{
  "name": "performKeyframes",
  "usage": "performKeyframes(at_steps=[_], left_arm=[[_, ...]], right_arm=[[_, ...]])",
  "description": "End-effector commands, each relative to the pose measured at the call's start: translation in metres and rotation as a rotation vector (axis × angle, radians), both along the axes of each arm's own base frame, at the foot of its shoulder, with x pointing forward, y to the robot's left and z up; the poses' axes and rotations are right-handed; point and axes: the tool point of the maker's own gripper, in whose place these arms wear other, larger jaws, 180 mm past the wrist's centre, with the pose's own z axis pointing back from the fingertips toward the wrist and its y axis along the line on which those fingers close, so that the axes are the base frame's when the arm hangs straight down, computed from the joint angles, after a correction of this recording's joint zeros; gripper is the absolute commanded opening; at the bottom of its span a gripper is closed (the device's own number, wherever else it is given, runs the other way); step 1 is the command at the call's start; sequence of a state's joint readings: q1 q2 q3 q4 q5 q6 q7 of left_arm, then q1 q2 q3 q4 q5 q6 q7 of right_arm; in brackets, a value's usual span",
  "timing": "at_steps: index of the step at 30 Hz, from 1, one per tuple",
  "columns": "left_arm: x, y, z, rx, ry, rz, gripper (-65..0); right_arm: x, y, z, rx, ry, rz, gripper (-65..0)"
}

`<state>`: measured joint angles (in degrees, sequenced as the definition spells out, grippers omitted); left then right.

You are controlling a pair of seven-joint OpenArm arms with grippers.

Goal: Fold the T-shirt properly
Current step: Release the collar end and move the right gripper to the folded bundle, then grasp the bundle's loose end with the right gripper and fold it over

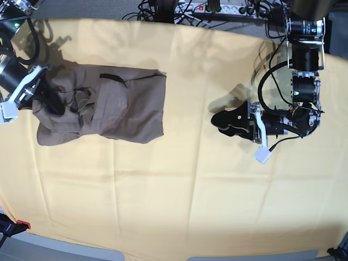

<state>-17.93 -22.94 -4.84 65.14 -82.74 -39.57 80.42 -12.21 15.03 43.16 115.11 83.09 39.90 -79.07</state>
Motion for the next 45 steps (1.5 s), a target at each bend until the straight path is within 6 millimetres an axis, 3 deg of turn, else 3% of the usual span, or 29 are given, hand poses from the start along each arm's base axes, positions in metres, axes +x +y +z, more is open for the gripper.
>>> performKeyframes(at_steps=[1,6,13,20,21,24,25,26,30,35,37,41,45], left_arm=[[0.010,0.005,0.018,-0.016,-0.055,0.007,-21.5],[0.010,0.011,0.018,-0.001,-0.055,0.012,-21.5],[0.010,0.011,0.018,0.000,-0.055,0.012,-21.5],[0.010,0.011,0.018,0.000,-0.055,0.012,-21.5],[0.010,0.011,0.018,0.000,-0.055,0.012,-21.5],[0.010,0.011,0.018,0.000,-0.055,0.012,-21.5],[0.010,0.011,0.018,0.001,-0.055,0.012,-21.5],[0.010,0.011,0.018,0.000,-0.055,0.012,-21.5],[0.010,0.011,0.018,0.000,-0.055,0.012,-21.5],[0.010,0.011,0.018,0.001,-0.055,0.012,-21.5],[0.010,0.011,0.018,0.000,-0.055,0.012,-21.5],[0.010,0.011,0.018,0.001,-0.055,0.012,-21.5],[0.009,0.014,0.016,0.010,-0.051,0.013,-21.5]], right_arm=[[0.003,0.007,0.018,0.014,-0.068,0.021,-65.0],[0.006,0.057,0.017,0.103,-0.079,0.141,-65.0],[0.030,0.108,-0.003,-0.006,-0.076,0.216,-65.0],[0.021,0.162,-0.033,-0.135,-0.043,0.362,-64.2],[0.020,0.169,-0.035,-0.147,-0.051,0.379,-57.4],[0.018,0.186,-0.040,-0.207,-0.079,0.420,-27.5],[0.018,0.191,-0.041,-0.224,-0.087,0.436,-20.9],[0.019,0.196,-0.040,-0.234,-0.095,0.450,-17.9],[0.021,0.210,-0.030,-0.231,-0.136,0.497,-17.6],[0.027,0.207,-0.014,-0.273,-0.183,0.496,-17.7],[0.030,0.199,0.003,-0.299,-0.233,0.464,-17.7],[0.039,0.166,0.033,-0.344,-0.320,0.338,-17.9],[0.042,0.129,0.028,-0.354,-0.280,0.219,-17.9]])
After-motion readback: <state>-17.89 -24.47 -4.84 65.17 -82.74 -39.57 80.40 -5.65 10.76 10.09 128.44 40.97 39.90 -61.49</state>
